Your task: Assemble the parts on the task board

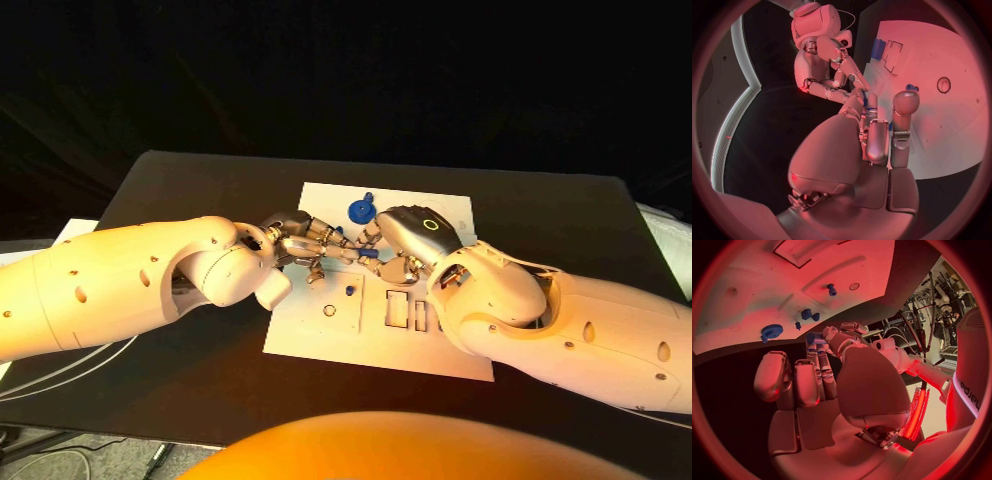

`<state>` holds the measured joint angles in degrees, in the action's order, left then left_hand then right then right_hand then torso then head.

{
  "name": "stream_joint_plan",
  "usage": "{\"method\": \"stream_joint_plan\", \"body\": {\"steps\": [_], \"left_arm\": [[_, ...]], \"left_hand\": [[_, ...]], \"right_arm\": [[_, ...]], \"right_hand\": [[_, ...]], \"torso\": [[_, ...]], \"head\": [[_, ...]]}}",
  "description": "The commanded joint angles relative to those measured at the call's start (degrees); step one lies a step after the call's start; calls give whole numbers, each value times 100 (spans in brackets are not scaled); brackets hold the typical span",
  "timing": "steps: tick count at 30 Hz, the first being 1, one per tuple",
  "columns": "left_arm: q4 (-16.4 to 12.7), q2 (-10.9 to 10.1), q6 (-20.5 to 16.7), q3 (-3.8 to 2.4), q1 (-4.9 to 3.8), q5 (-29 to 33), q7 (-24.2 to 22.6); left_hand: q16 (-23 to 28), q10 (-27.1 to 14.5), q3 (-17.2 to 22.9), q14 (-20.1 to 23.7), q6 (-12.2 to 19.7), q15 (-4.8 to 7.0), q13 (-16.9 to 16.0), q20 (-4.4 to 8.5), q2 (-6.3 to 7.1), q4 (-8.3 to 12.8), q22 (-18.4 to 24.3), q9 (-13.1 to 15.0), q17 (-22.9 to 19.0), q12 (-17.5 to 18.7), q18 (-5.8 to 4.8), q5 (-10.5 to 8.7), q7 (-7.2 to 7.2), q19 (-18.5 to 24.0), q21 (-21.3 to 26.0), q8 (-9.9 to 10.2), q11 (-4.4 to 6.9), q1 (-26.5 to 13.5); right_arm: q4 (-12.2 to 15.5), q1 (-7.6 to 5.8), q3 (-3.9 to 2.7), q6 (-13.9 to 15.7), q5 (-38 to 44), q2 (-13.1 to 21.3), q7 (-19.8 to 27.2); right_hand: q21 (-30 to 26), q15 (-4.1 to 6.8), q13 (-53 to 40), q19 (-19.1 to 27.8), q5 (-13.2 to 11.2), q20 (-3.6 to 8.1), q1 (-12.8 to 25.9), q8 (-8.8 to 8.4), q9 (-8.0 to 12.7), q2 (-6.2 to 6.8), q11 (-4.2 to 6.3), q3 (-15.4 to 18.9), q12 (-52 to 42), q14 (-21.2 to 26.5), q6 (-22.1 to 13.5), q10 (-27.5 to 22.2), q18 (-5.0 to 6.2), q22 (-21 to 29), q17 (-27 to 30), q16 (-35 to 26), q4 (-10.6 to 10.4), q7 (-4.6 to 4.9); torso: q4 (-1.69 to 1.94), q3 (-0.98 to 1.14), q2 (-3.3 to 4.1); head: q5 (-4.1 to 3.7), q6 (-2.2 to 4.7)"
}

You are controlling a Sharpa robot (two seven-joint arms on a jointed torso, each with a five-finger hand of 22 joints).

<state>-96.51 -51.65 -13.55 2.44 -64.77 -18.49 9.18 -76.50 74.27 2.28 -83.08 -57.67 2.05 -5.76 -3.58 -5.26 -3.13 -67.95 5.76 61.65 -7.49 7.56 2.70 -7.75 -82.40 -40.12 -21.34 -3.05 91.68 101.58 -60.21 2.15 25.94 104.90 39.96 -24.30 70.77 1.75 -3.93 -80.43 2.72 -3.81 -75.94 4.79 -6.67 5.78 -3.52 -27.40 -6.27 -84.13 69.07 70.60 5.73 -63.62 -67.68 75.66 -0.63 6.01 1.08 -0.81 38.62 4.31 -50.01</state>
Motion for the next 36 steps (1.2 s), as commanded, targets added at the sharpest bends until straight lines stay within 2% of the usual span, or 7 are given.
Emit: {"method": "stream_joint_plan", "body": {"steps": [1, 8, 11, 18, 29, 32, 36], "left_arm": [[-10, 8, -95, -6, 6, 83, -167], [-9, 4, -132, -6, 6, 100, -181], [-11, 0, -135, -6, 5, 102, -172], [-9, -10, -159, -6, 5, 103, -175], [0, -26, -182, -7, 5, 113, -192], [3, -30, -184, -7, 5, 117, -194], [3, -41, -191, -7, 5, 120, -195]], "left_hand": [[10, 151, 476, 0, -334, 32, 25, 39, 98, 343, -17, 3, 13, 71, 4, 13, 118, -1, -33, 42, 82, -120], [19, 275, 1031, 0, -430, 33, 65, 42, 299, 493, -55, -3, 30, 225, 4, 2, 122, 11, -53, 145, 95, -411], [31, 350, 1519, 0, -490, 27, 79, 43, 485, 624, -78, -1, 39, 328, 6, -6, 126, 21, -57, 223, 96, -682], [40, 397, 1869, -1, -546, 38, 80, 43, 578, 715, -96, 12, 46, 363, 6, 5, 130, 22, -68, 261, 96, -866], [48, 427, 2220, -4, -598, 42, 80, 46, 684, 823, -112, 28, 57, 371, 7, 3, 135, 22, -70, 308, 101, -1064], [48, 427, 2220, -4, -598, 42, 80, 46, 684, 823, -112, 28, 57, 371, 7, 3, 135, 22, -70, 308, 101, -1064], [48, 427, 2220, -4, -598, 42, 80, 46, 684, 823, -112, 28, 57, 371, 7, 3, 135, 22, -70, 308, 101, -1064]], "right_arm": [[-3, 3, 2, -30, 33, -7, 49], [-19, -2, 3, -6, -17, -8, 105], [-39, -8, 3, 149, -92, -1, 161], [-85, -14, 4, 395, -219, 26, 275], [-94, -16, 5, 644, -701, 201, 660], [-105, -17, 5, 771, -1175, 321, 978], [-155, -17, 5, 868, -2406, 512, 1682]], "right_hand": [[-11, 32, 1, -16, 34, 15, 3, 34, -69, -21, 96, 11, 13, -196, 88, 120, -11, 9, 7, -21, -36, -42], [-51, 20, 8, 8, 29, 10, 54, -9, -58, 61, 78, 39, 53, -179, 38, 90, -2, 59, 68, -68, -58, -15], [-105, -57, 31, 40, 21, -37, 184, -145, 47, 246, -32, 105, 180, -175, -329, -114, 1, 123, 85, -86, -143, 142], [-225, -192, 38, 104, 20, -166, 158, -136, 217, 471, -194, 277, 268, -156, -789, -574, 31, 269, 173, -148, -197, 315], [-388, -244, 34, 188, 25, -231, 12, -128, 283, 529, -251, 565, 250, -113, -912, -838, 79, 477, 331, -261, -238, 364], [-446, -244, 32, 218, 28, -235, -13, -129, 288, 526, -249, 625, 242, -95, -941, -858, 94, 551, 398, -311, -251, 359], [-924, -258, 27, 472, 55, -250, -92, -125, 291, 482, -261, 814, 212, 82, -999, -878, 204, 1124, 942, -751, -295, 380]], "torso": [[1, 0, -2], [1, -2, 1], [1, -3, 1], [2, -2, 0], [-2, -2, -1], [0, -1, 0], [-1, -4, 2]], "head": [[-5, 1], [-12, 1], [-10, 1], [-8, 1], [-20, 1], [-24, 1], [-33, 1]]}}
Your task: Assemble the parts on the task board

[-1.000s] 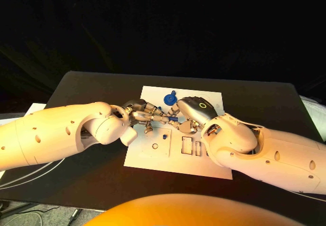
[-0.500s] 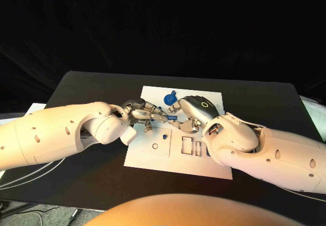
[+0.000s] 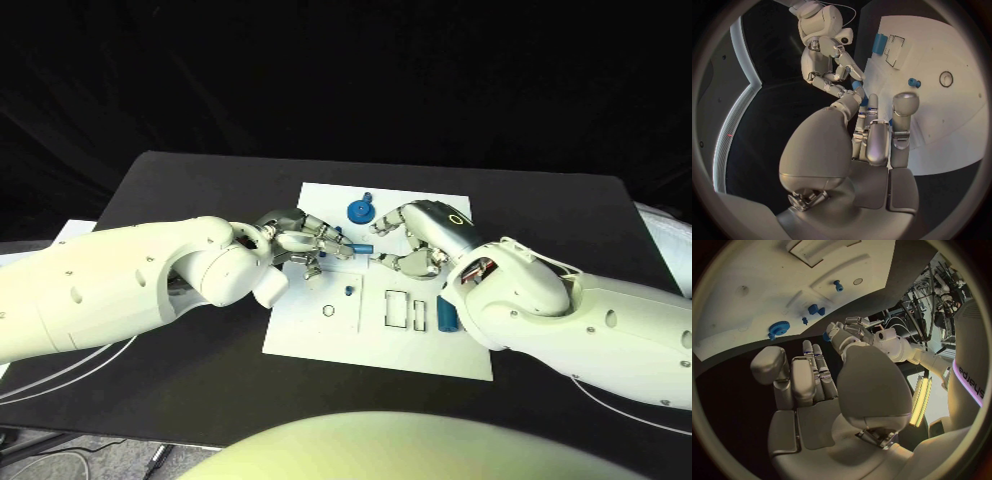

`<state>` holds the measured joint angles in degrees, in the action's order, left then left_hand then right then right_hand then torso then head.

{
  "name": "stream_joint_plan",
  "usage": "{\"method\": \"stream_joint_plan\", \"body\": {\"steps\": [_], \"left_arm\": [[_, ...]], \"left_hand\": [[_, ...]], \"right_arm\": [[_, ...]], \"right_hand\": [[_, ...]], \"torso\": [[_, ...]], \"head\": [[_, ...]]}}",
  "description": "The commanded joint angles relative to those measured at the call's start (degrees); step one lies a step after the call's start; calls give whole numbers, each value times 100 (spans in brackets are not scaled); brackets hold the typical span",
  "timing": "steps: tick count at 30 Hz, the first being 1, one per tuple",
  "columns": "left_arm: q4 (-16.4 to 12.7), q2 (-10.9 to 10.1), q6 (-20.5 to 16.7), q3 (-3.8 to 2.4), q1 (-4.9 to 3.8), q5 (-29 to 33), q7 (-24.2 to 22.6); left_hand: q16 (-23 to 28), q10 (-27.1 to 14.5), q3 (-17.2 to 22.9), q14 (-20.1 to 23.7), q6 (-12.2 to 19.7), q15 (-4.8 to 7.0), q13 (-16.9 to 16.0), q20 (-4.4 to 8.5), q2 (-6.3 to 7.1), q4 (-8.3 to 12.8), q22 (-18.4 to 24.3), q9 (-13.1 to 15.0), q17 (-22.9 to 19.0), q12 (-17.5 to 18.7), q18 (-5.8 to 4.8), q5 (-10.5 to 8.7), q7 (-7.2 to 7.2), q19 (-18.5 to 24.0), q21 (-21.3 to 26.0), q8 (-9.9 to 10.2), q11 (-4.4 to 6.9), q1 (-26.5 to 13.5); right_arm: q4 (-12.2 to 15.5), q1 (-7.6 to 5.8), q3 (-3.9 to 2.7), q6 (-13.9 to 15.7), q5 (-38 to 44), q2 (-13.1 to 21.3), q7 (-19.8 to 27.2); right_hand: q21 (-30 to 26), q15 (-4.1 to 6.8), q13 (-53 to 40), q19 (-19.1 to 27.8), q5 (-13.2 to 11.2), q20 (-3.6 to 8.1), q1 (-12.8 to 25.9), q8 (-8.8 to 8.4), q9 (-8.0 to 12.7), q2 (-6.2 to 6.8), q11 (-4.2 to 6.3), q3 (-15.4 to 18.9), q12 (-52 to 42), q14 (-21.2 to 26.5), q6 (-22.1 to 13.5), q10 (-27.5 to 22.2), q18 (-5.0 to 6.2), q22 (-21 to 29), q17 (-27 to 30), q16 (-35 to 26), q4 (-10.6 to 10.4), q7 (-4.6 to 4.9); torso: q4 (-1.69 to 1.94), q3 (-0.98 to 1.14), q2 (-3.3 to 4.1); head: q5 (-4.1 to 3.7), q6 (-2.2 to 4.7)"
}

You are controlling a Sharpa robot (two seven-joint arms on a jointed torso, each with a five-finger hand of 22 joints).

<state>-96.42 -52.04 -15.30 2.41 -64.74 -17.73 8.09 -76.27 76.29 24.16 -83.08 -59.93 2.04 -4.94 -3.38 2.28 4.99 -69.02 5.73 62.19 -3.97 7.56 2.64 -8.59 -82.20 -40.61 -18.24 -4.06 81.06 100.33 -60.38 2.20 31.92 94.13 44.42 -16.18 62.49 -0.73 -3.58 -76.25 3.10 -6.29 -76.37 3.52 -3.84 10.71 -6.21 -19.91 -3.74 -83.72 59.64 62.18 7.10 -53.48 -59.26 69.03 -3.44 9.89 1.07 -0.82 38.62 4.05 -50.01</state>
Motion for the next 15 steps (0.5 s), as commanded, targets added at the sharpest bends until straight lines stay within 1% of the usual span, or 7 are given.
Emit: {"method": "stream_joint_plan", "body": {"steps": [1, 3, 4, 6, 9, 12, 15], "left_arm": [[-6, -3, -19, -5, 2, 44, -86], [-6, -11, -26, -5, 2, 45, -87], [-6, -13, -28, -5, 2, 45, -88], [-3, -15, -33, -6, 2, 46, -91], [0, -13, -35, -6, 2, 54, -98], [4, -9, -35, -6, 2, 71, -109], [5, -6, -35, -6, 2, 90, -122]], "left_hand": [[25, 225, 31, -4, -371, 43, -3, 26, -70, 11, -5, 32, 4, 19, 6, 8, 219, 1, -22, -2, 203, -2], [24, 230, 98, -6, -382, 44, -3, 27, -51, 36, -10, 36, 11, 20, 6, 8, 220, 0, -27, 7, 204, -37], [24, 230, 98, -6, -382, 44, -3, 27, -51, 36, -10, 36, 11, 20, 6, 8, 220, 0, -27, 7, 204, -37], [24, 230, 98, -6, -382, 44, -3, 27, -51, 36, -10, 36, 11, 20, 6, 8, 220, 0, -27, 7, 204, -37], [24, 230, 98, -6, -382, 44, -3, 27, -51, 36, -10, 36, 11, 20, 6, 8, 220, 0, -27, 7, 204, -37], [24, 230, 98, -6, -382, 44, -3, 27, -51, 36, -10, 36, 11, 20, 6, 8, 220, 0, -27, 7, 204, -37], [24, 230, 98, -6, -382, 44, -3, 27, -51, 36, -10, 36, 11, 20, 6, 8, 220, 0, -27, 7, 204, -37]], "right_arm": [[-40, 0, 0, 271, -1503, 84, 953], [-125, -1, 1, 228, -2593, 171, 1470], [-163, -1, 2, 184, -2973, 192, 1645], [-243, -1, 3, 74, -3747, 220, 1977], [-321, 0, 4, -90, -4448, 224, 2293], [-380, 1, 5, -228, -4893, 198, 2536], [-446, 3, 7, -307, -5134, 136, 2679]], "right_hand": [[-177, -11, -8, 96, 26, -2, -59, 2, 7, -19, 11, 113, -46, 71, -73, -39, 85, 203, 189, -165, -25, -10], [-878, -24, -8, 469, 158, -15, -112, 6, 12, -84, -6, 273, -56, 368, -199, -58, 224, 1002, 964, -825, -30, 8], [-959, -25, -9, 487, 224, -18, -122, 7, 8, -118, -10, 334, -62, 380, -207, -60, 234, 1082, 1026, -889, -24, 10], [-1037, -23, -8, 487, 288, -22, -119, 8, 3, -155, -15, 437, -65, 391, -211, -77, 238, 1156, 1105, -969, -19, 12], [-1044, -26, -8, 462, 339, -20, -122, 12, 0, -189, -12, 494, -70, 377, -206, -81, 234, 1156, 1091, -965, -13, 14], [-1000, -15, -11, 394, 412, -11, -137, 21, -5, -244, 3, 558, -91, 335, -178, -57, 220, 1100, 1034, -921, 4, -7], [-947, -2, -13, 335, 442, 0, -154, 27, -8, -296, 19, 590, -113, 296, -147, -22, 205, 1036, 971, -871, 17, -27]], "torso": [[-1, -3, 2], [-6, -3, -1], [-10, -3, -2], [-11, 1, -3], [1, 3, -2], [6, 7, -1], [3, 2, 0]], "head": [[-5, 1], [-4, 1], [-7, 1], [-9, 1], [-27, 1], [-30, 1], [-34, 1]]}}
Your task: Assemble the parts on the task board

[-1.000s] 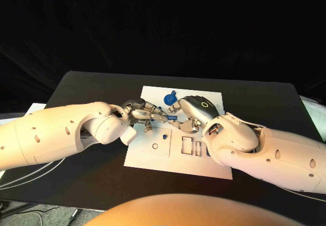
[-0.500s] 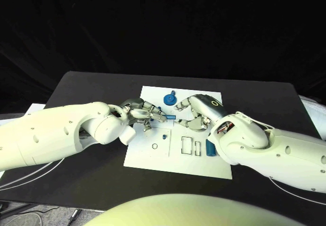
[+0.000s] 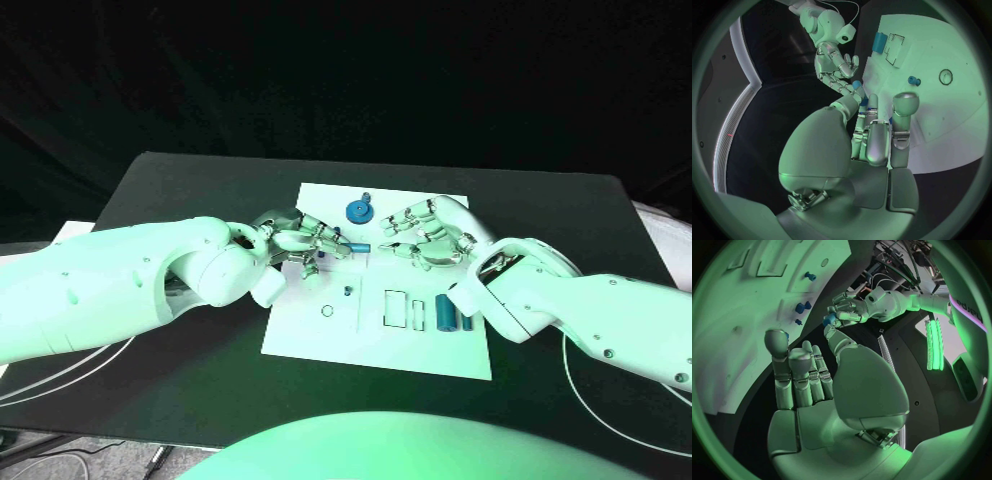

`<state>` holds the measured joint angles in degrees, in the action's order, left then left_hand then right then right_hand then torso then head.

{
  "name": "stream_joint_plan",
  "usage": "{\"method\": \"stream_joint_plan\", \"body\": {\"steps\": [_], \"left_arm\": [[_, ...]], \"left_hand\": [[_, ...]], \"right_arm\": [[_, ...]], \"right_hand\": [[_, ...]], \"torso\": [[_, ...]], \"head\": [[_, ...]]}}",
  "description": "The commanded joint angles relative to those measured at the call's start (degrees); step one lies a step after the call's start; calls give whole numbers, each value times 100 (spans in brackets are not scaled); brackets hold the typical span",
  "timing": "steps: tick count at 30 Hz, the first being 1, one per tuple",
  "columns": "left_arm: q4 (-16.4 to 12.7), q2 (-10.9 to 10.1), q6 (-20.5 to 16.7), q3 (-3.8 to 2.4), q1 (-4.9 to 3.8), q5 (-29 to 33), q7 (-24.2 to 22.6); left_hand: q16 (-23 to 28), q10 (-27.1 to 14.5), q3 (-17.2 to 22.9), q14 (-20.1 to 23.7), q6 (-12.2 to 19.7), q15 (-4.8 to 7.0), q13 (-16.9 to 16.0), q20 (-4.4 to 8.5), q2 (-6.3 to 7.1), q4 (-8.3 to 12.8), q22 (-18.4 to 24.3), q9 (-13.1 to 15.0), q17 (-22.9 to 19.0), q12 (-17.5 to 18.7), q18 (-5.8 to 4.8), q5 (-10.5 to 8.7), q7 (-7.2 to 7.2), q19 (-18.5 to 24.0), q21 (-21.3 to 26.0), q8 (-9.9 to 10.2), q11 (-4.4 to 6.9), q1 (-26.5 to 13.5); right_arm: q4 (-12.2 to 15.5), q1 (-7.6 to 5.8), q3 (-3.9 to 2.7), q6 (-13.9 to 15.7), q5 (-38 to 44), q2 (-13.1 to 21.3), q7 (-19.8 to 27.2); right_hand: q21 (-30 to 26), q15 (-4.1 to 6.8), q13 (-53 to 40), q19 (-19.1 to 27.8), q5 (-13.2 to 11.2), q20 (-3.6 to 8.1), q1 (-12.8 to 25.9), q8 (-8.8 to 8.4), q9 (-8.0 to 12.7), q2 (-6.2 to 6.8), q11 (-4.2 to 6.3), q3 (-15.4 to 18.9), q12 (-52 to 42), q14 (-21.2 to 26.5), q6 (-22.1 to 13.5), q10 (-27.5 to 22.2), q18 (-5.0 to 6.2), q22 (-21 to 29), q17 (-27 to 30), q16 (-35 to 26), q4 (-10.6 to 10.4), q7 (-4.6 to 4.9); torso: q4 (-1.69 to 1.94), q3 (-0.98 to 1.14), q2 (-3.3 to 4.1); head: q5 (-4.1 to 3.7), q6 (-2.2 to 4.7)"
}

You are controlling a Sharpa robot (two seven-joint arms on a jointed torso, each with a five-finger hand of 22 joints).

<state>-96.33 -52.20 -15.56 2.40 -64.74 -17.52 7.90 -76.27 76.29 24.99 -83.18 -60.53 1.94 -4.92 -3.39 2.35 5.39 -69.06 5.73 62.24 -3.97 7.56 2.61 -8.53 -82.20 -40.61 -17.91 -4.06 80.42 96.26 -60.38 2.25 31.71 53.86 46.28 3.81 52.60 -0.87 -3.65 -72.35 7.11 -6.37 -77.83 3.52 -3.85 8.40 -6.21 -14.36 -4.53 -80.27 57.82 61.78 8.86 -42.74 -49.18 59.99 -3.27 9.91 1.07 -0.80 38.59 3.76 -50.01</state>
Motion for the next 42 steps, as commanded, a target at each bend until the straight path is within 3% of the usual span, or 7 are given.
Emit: {"method": "stream_joint_plan", "body": {"steps": [1, 11, 28, 42], "left_arm": [[-5, 12, -8, -5, 2, 72, -106], [-20, 13, 4, -5, 2, 92, -122], [-32, 3, -20, -6, 2, 94, -152], [-39, -7, -17, -7, 2, 94, -157]], "left_hand": [[24, 230, 14, 4, -323, 55, -5, 28, -58, -4, -6, 36, 5, 19, 6, 11, 215, 0, -27, -26, 203, 27], [24, 233, 63, 3, -331, 55, -5, 28, -44, 15, -12, 39, 8, 19, 5, 11, 214, -3, -36, -20, 203, 5], [22, 235, 96, 1, -336, 56, -5, 29, -36, 31, -17, 41, 15, 19, 4, 11, 214, -5, -45, -15, 204, -7], [22, 238, 123, -1, -341, 56, -6, 30, -28, 43, -21, 43, 17, 19, 3, 11, 214, -8, -53, -12, 204, -18]], "right_arm": [[-65, 5, 3, -305, -1160, -77, 712], [-207, 32, 11, -517, -1276, -287, 811], [-261, 47, 19, -870, -819, -340, 494], [-329, 50, 22, -862, -760, -375, 407]], "right_hand": [[59, 15, -7, -73, 47, 12, -13, 29, -8, -82, 25, 42, -41, -58, 47, 31, 24, -56, -50, 45, 4, -35], [253, 50, -2, -237, 78, 48, -56, 55, -20, -222, 61, 65, -91, -165, 195, 150, -22, -274, -248, 213, 33, -70], [254, 37, 8, -269, 64, 46, 39, 21, -6, -180, 40, 262, 10, -174, 234, -41, -29, -268, -262, 225, 39, -68], [352, 55, -4, -349, 45, 58, -51, 40, -14, -380, 61, 243, -40, -242, 352, 31, -47, -371, -387, 335, 82, -88]], "torso": [[5, 0, 2], [9, -6, 7], [4, 0, 0], [7, -1, 4]], "head": [[-6, 1], [-3, 1], [17, 1], [23, 1]]}}
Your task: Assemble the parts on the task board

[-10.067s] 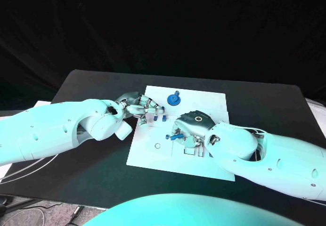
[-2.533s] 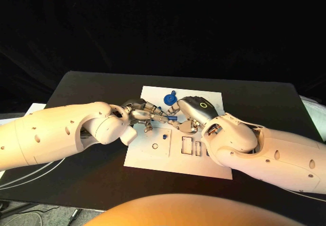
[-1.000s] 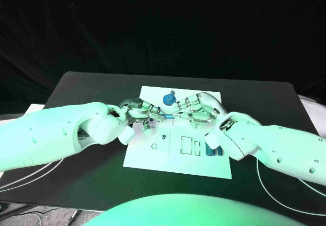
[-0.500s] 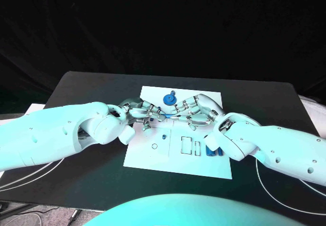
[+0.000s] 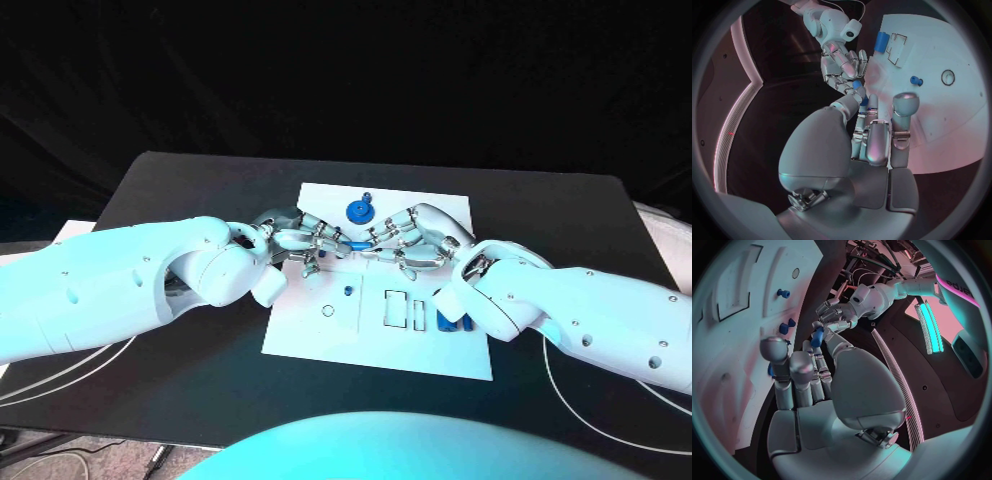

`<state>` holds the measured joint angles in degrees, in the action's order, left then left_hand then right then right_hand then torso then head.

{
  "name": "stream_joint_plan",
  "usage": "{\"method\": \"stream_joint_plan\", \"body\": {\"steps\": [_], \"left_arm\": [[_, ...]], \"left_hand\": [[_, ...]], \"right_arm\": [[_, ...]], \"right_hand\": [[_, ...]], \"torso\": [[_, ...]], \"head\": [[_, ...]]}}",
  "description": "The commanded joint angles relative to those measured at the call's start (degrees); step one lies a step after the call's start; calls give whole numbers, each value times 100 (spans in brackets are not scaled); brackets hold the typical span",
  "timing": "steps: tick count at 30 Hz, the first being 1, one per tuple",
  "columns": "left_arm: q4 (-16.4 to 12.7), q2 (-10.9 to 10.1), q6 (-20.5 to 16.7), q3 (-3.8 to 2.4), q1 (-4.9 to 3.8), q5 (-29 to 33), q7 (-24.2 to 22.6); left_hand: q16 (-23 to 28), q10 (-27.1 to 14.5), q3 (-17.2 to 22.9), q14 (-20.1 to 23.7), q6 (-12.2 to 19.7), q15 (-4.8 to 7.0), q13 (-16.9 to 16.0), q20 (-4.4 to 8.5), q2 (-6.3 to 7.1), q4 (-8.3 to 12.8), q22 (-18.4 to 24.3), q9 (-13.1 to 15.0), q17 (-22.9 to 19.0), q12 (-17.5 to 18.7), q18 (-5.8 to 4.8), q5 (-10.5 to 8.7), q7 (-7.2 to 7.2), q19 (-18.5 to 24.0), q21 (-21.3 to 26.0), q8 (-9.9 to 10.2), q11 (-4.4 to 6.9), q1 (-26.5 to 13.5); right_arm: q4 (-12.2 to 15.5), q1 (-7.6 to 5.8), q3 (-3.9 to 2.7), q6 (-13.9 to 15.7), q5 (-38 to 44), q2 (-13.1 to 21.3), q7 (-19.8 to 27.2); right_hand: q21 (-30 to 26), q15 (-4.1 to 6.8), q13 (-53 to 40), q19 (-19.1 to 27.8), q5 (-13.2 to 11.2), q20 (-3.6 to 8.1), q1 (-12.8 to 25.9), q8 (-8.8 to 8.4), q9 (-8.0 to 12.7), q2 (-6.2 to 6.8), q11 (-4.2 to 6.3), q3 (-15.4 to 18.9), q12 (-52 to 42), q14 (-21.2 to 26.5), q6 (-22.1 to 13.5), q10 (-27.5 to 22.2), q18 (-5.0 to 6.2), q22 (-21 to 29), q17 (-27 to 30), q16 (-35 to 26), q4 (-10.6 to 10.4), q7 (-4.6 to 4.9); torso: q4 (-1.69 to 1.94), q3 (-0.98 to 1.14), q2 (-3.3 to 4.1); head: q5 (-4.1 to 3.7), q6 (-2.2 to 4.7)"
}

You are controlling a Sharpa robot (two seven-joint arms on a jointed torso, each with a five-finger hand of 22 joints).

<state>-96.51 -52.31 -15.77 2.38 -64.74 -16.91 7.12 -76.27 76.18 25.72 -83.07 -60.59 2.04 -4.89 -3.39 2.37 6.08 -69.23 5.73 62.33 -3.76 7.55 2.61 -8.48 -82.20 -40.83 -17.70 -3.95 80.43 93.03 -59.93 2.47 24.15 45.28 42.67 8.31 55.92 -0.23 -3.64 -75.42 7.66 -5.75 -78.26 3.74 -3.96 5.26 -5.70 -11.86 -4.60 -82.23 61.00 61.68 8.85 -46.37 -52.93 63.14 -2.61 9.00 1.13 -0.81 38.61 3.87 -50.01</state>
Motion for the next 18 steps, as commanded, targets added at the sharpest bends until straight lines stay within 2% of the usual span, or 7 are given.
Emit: {"method": "stream_joint_plan", "body": {"steps": [1, 10, 18], "left_arm": [[-21, 4, 6, -5, 2, 33, -79], [-25, 4, 25, -5, 2, 33, -66], [-26, 5, 27, -5, 2, 33, -59]], "left_hand": [[22, 249, 51, -11, -335, 46, -9, 30, -30, -26, -5, 43, 8, -3, 3, 11, 209, -8, -30, -33, 193, -19], [22, 249, 51, -11, -335, 46, -9, 30, -30, -26, -5, 43, 8, -3, 3, 11, 209, -8, -30, -33, 193, -19], [22, 249, 51, -11, -335, 46, -9, 30, -30, -26, -5, 43, 8, -3, 3, 11, 209, -8, -30, -33, 193, -19]], "right_arm": [[-7, 6, 1, -101, 95, -17, -41], [12, 6, 1, 23, 57, -29, 40], [35, 6, 1, 47, 28, -35, 65]], "right_hand": [[29, -7, -5, -49, -15, -3, -14, 18, -3, -79, 12, -13, -38, -51, 42, 50, -47, -19, -24, 30, 19, 1], [229, 34, -4, -174, -35, 31, -47, 35, -13, -239, 58, -117, -107, -154, 184, 262, -88, -244, -232, 203, 23, -39], [532, 87, -4, -334, -39, 80, -83, 42, -22, -295, 120, -244, -121, -268, 315, 499, -151, -592, -546, 457, 49, -93]], "torso": [[0, -1, 3], [-4, 4, 4], [-4, 5, 6]], "head": [[13, 1], [16, 1], [9, 1]]}}
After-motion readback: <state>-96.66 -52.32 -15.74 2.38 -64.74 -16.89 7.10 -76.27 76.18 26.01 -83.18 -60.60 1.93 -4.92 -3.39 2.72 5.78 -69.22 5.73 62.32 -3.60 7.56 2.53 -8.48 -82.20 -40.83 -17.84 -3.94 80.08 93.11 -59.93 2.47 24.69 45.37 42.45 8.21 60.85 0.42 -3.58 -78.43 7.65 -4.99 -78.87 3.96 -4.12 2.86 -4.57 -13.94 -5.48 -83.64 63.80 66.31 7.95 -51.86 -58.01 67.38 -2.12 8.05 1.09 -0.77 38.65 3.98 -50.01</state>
